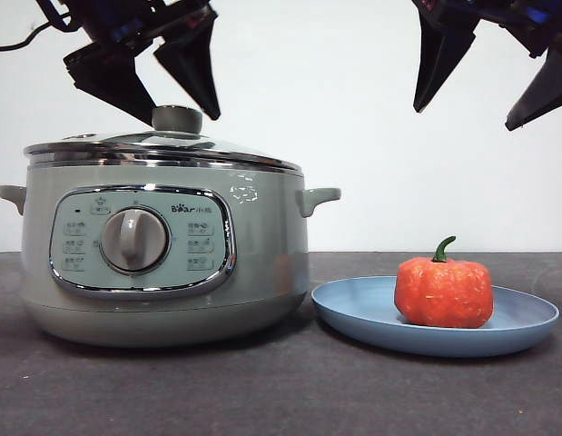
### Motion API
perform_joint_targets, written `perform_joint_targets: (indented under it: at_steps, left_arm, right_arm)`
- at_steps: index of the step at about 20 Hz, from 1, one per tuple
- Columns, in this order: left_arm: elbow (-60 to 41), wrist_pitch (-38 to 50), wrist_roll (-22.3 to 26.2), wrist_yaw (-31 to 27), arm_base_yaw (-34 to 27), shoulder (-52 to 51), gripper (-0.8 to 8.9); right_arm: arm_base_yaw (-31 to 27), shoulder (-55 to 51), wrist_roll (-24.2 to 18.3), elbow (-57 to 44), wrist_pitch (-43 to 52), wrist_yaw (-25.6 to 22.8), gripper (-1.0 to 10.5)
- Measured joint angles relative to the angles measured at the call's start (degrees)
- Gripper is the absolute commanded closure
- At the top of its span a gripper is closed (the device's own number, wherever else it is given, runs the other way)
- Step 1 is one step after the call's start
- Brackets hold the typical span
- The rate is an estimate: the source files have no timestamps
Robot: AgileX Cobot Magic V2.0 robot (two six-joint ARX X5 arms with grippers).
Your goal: Take the pumpkin out from the steamer,put the pumpkin in the blue plate,close the lid
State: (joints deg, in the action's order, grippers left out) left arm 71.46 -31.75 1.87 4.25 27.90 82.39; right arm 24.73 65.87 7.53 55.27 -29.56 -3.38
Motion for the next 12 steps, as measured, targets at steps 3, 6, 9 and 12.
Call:
perform_joint_targets:
  at_steps: [3,6,9,12]
  left_arm:
    - [0.0,-2.3,0.0,0.0,0.0,-0.8,3.43]
    - [1.2,-9.5,0.0,0.0,0.0,-5.0,3.62]
    - [1.8,-15.8,0.0,0.2,0.0,-10.7,7.59]
    - [1.8,-19.5,0.5,0.2,0.3,-16.3,8.22]
  right_arm:
    - [0.0,-0.9,0.0,0.0,-1.9,0.2,3.8]
    - [0.0,-4.3,0.0,0.0,-5.8,0.4,4.3]
    - [0.0,-9.7,-0.3,0.0,-9.0,0.4,7.1]
    - [0.0,-16.3,-2.1,0.0,-9.7,0.4,9.6]
